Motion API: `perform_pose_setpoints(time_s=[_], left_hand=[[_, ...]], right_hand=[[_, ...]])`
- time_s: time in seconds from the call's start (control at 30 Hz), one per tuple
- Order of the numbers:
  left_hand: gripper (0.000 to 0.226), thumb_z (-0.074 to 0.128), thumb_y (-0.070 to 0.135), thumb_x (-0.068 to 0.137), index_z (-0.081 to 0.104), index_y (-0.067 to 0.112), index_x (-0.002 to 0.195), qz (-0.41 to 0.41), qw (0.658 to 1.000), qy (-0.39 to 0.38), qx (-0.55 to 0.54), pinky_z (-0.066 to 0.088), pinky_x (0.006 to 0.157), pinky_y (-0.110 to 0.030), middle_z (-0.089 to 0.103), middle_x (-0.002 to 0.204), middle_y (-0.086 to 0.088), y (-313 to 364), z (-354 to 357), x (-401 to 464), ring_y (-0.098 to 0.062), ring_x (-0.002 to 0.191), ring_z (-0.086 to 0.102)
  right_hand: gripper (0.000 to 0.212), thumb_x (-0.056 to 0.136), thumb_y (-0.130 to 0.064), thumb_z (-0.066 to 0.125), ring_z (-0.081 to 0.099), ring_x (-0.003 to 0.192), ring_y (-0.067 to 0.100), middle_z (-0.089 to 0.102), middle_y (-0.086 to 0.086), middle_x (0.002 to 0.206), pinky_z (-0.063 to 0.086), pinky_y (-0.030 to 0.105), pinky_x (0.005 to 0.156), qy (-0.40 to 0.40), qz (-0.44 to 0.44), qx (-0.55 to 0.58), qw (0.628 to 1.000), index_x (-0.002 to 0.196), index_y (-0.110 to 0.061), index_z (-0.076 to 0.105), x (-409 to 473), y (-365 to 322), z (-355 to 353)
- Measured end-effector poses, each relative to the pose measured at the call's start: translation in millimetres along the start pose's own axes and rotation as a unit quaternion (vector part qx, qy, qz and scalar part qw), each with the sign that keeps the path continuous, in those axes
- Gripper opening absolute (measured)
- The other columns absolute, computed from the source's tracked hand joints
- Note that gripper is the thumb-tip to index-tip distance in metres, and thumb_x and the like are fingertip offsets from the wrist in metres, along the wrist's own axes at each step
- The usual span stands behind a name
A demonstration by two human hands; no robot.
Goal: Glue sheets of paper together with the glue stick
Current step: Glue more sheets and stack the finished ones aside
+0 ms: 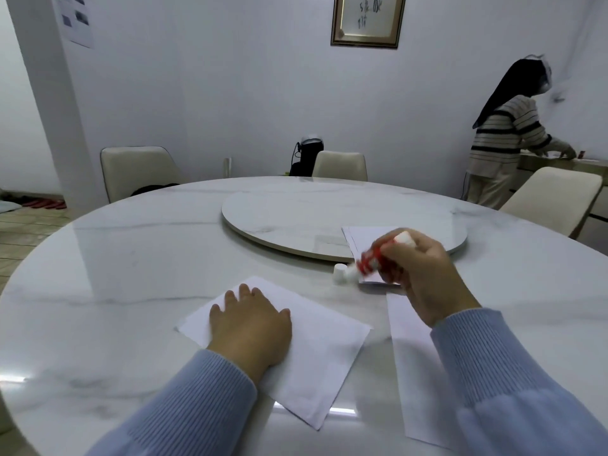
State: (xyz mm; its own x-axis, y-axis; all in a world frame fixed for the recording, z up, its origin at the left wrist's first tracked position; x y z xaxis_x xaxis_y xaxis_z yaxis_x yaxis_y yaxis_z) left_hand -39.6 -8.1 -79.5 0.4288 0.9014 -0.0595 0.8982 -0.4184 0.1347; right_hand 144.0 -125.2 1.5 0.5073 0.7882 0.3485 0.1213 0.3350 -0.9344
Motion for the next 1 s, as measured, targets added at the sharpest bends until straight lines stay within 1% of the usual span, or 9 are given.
perform_pose_setpoints(time_s=[0.07, 0.13, 0.27, 0.43, 0.63, 0.77, 0.83, 0.9, 1.0], left_hand=[[0.070, 0.021, 0.048, 0.094, 0.012, 0.004, 0.148, -0.038, 0.999, 0.016, 0.003, 0.014, 0.115, -0.048, 0.011, 0.158, -0.013, -3.4, -3.7, -3.3, -0.033, 0.144, 0.010], [0.072, 0.021, 0.048, 0.094, 0.005, 0.005, 0.149, -0.029, 0.999, 0.026, 0.002, 0.009, 0.116, -0.049, 0.005, 0.159, -0.015, -0.7, -4.9, -4.2, -0.034, 0.145, 0.003], [0.073, 0.018, 0.052, 0.094, -0.001, 0.009, 0.149, 0.023, 1.000, 0.006, -0.010, 0.000, 0.117, -0.048, -0.005, 0.160, -0.010, 7.1, 1.5, -3.1, -0.030, 0.146, -0.006], [0.075, 0.019, 0.054, 0.093, -0.001, 0.009, 0.150, 0.010, 1.000, -0.009, -0.006, -0.001, 0.116, -0.050, -0.006, 0.160, -0.011, 9.8, 4.3, -7.0, -0.031, 0.146, -0.006], [0.077, 0.020, 0.054, 0.093, -0.001, 0.007, 0.149, -0.012, 1.000, -0.015, -0.003, 0.000, 0.116, -0.052, -0.006, 0.159, -0.013, 14.1, 5.3, -11.5, -0.033, 0.146, -0.006], [0.078, 0.021, 0.055, 0.092, 0.000, 0.006, 0.149, -0.019, 1.000, -0.006, -0.010, 0.000, 0.115, -0.054, -0.004, 0.159, -0.013, 13.6, 4.4, -11.0, -0.033, 0.145, -0.004], [0.078, 0.021, 0.055, 0.092, 0.001, 0.006, 0.149, -0.020, 1.000, 0.000, -0.016, 0.001, 0.115, -0.054, -0.003, 0.159, -0.013, 12.3, 4.8, -11.2, -0.033, 0.145, -0.003], [0.078, 0.021, 0.056, 0.091, 0.003, 0.006, 0.149, -0.023, 1.000, 0.007, -0.019, 0.002, 0.115, -0.054, -0.001, 0.159, -0.014, 11.9, 4.6, -12.7, -0.033, 0.145, -0.001], [0.078, 0.021, 0.056, 0.091, 0.003, 0.006, 0.149, -0.040, 0.999, 0.004, -0.018, 0.003, 0.115, -0.054, 0.000, 0.159, -0.014, 11.5, 3.5, -17.6, -0.033, 0.145, 0.000]], right_hand=[[0.013, 0.079, 0.005, 0.061, 0.068, 0.063, 0.022, 0.071, 0.009, 0.069, 0.056, 0.024, 0.056, 0.082, 0.014, 0.137, 0.987, 0.076, -0.007, 0.062, 3.8, 8.3, -11.4], [0.020, 0.078, 0.009, 0.066, 0.072, 0.072, 0.024, 0.072, 0.013, 0.077, 0.059, 0.027, 0.065, 0.131, 0.058, 0.181, 0.973, 0.078, -0.009, 0.055, 5.5, 25.2, -11.4], [0.032, 0.069, 0.002, 0.079, 0.063, 0.067, 0.019, 0.067, 0.008, 0.079, 0.058, 0.040, 0.069, 0.152, 0.060, -0.047, 0.985, 0.073, -0.015, 0.052, 7.2, 40.6, -8.7], [0.033, 0.065, -0.004, 0.082, 0.057, 0.063, 0.004, 0.064, -0.008, 0.069, 0.038, 0.015, 0.055, 0.116, 0.017, -0.299, 0.947, 0.059, -0.021, 0.054, 14.8, 50.4, 6.2], [0.029, 0.063, -0.006, 0.084, 0.058, 0.068, 0.007, 0.064, -0.007, 0.072, 0.039, 0.015, 0.056, 0.104, 0.018, -0.338, 0.935, 0.060, -0.017, 0.057, 20.4, 57.1, 12.2], [0.038, 0.058, -0.021, 0.089, 0.058, 0.067, 0.019, 0.064, 0.003, 0.075, 0.047, 0.028, 0.059, 0.201, -0.015, -0.322, 0.925, 0.065, -0.013, 0.052, 10.9, 13.9, -16.2], [0.037, 0.057, -0.023, 0.090, 0.057, 0.066, 0.015, 0.064, 0.001, 0.075, 0.041, 0.026, 0.055, 0.186, 0.018, -0.373, 0.909, 0.068, -0.016, 0.055, 4.5, -11.5, -48.6], [0.034, 0.055, -0.024, 0.090, 0.059, 0.073, 0.013, 0.064, -0.004, 0.080, 0.041, 0.025, 0.059, 0.057, 0.169, -0.475, 0.862, 0.074, -0.022, 0.062, -7.9, -10.9, -74.8], [0.052, 0.059, -0.030, 0.087, 0.056, 0.097, 0.013, 0.057, -0.012, 0.102, 0.042, 0.026, 0.083, -0.119, 0.315, -0.642, 0.689, 0.105, -0.034, 0.062, -35.2, 4.1, -86.1]])
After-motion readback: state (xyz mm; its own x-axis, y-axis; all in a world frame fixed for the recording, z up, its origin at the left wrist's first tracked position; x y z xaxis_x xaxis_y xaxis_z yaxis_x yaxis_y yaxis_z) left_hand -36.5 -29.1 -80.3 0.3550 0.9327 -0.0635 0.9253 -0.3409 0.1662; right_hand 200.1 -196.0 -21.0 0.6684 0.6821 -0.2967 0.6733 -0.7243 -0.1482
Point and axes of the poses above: each hand's wrist, its own x-axis towards the middle knuckle, its own z-axis out of the palm, y = z × x, the point moved 7 cm from there along x, towards the middle knuckle
